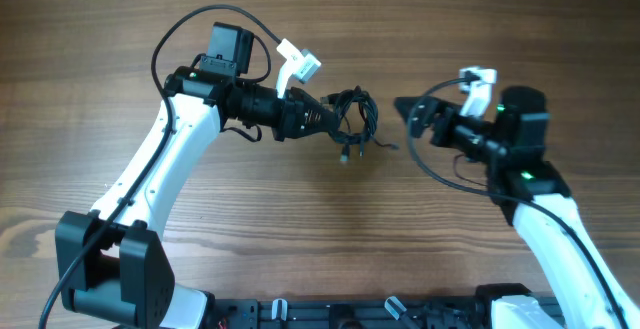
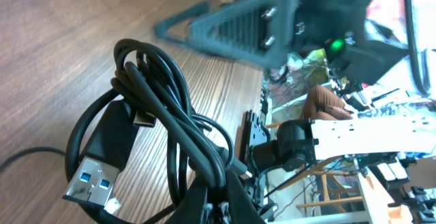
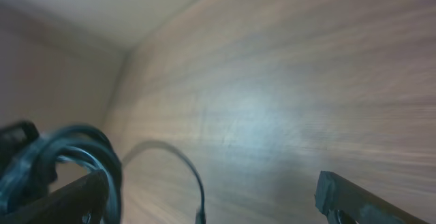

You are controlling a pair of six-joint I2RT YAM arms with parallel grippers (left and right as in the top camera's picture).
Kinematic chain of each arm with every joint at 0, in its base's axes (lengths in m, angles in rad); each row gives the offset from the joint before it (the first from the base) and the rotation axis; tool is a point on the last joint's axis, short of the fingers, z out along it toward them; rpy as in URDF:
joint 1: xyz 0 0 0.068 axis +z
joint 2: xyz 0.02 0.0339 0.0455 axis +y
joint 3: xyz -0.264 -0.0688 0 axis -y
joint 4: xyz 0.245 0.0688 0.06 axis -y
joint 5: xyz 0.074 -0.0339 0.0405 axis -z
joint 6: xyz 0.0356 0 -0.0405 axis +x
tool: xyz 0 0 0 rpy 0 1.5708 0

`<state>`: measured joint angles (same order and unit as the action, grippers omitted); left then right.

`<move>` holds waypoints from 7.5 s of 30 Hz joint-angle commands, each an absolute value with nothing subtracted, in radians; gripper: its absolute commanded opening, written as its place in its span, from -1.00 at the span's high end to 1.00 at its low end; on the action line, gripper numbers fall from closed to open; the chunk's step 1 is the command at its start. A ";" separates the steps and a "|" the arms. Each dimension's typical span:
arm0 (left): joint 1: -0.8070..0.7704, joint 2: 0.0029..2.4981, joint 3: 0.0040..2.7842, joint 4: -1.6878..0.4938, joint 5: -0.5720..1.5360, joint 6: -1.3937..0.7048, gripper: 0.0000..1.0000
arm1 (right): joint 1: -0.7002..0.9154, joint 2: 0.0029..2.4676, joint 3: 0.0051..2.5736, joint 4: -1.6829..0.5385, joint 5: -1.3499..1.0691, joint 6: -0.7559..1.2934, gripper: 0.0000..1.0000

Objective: Untangle cables

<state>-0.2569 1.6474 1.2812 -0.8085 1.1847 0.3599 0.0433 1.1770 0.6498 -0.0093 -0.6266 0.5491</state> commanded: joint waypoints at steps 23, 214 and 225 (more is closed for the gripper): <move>-0.344 1.616 1.288 -0.862 1.162 0.547 0.92 | -0.070 1.053 0.662 -0.310 -1.098 0.077 -0.33; -0.684 1.616 1.288 -0.495 0.121 -0.479 0.92 | 0.168 1.394 0.662 0.171 -0.765 0.823 0.37; -0.531 1.616 1.288 -0.537 0.208 -0.258 0.92 | 0.095 1.358 0.662 0.139 -0.898 0.468 -0.64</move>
<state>-0.5728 1.6306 1.2819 -0.5449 0.1020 -0.4244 0.0948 1.3701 0.6518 0.1604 -0.8875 0.6449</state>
